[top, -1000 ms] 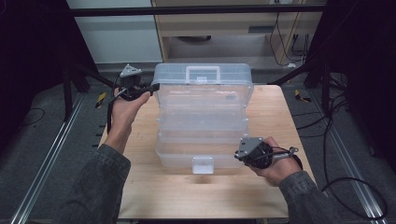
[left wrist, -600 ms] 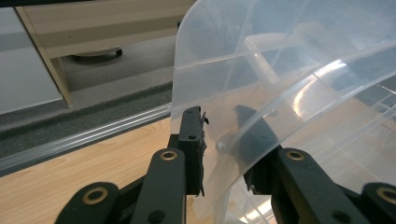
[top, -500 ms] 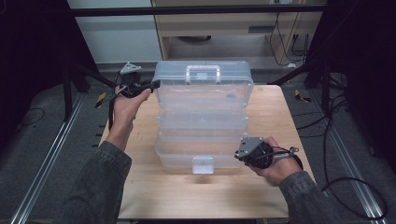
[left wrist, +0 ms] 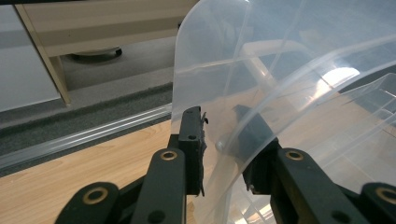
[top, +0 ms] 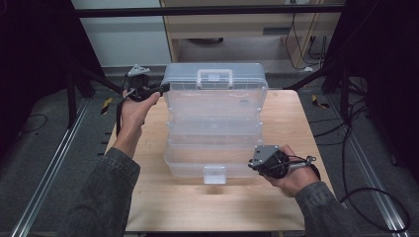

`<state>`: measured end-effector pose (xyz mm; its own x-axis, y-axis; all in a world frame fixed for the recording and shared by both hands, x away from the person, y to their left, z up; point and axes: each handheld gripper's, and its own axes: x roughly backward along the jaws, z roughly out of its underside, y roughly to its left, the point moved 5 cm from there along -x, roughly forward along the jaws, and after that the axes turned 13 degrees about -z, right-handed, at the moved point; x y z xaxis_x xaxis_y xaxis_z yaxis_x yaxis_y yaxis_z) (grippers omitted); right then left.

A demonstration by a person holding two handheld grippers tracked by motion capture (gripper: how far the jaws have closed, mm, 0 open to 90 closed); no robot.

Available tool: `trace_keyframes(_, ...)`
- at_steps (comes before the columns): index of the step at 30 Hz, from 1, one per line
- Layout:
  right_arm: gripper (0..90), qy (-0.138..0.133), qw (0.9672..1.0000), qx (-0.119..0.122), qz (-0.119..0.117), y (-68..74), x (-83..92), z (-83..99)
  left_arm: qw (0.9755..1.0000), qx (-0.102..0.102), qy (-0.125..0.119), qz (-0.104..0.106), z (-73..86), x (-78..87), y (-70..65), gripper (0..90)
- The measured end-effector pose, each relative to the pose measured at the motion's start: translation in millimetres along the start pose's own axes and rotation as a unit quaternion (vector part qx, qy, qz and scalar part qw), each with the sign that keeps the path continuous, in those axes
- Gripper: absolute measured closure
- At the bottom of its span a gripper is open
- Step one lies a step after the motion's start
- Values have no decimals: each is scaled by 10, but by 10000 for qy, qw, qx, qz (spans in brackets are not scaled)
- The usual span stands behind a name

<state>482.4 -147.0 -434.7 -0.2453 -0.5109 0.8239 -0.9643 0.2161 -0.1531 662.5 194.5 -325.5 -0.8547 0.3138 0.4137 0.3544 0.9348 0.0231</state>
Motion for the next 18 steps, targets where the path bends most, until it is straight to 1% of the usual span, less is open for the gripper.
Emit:
trace_keyframes(3, 826, -4, 10000, -6, 6, 1, 0, 1, 10000, 49, -12, 13, -7, -29, 10, 722)
trace_keyframes(8, 826, 3, 10000, 1, 2, 0, 0, 1, 10000, 56, 2, 5, -28, -71, 24, 725)
trace_keyframes(12, 826, -9, 10000, 3, 4, -3, 0, 2, 9999, 114, 5, 26, -37, -98, 38, 730)
trace_keyframes(13, 826, -13, 10000, 4, 2, -3, 0, 2, 10000, 94, 17, 24, -38, -101, 43, 731)
trace_keyframes(18, 826, -16, 10000, 1, 0, -3, 0, 2, 9999, 150, -40, -10, -49, -116, 44, 723)
